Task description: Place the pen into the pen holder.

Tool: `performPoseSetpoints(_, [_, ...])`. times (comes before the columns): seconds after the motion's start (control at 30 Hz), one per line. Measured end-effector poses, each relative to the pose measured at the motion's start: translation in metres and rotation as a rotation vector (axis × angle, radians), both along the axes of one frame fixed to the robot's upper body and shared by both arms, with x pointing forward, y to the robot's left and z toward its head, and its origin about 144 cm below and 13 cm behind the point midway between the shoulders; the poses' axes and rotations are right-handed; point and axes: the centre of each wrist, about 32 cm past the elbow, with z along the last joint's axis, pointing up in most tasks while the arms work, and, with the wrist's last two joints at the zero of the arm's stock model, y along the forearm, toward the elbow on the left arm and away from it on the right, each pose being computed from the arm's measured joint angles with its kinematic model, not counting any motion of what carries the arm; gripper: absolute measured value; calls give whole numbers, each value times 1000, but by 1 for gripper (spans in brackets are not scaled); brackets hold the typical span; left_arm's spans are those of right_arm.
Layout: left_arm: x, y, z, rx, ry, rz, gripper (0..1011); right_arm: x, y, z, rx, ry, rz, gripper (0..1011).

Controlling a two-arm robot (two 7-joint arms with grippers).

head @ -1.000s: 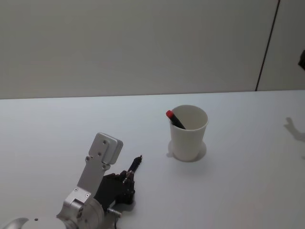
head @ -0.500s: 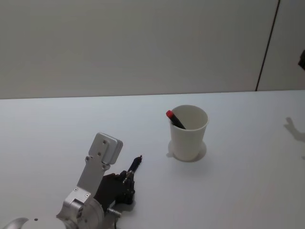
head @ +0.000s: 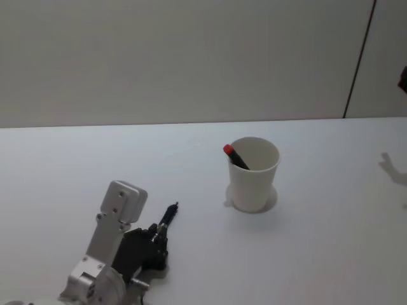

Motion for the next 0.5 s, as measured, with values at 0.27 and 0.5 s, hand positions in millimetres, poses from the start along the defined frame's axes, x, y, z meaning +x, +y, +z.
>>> performPoseSetpoints(0.27, [-7, 7, 6, -20, -109, 10, 141, 0, 0, 0, 0, 0, 0, 1001])
performPoseSetpoints(0.5, [-15, 14, 16, -47, -223, 5, 141, 0, 0, 0, 0, 0, 0, 1002])
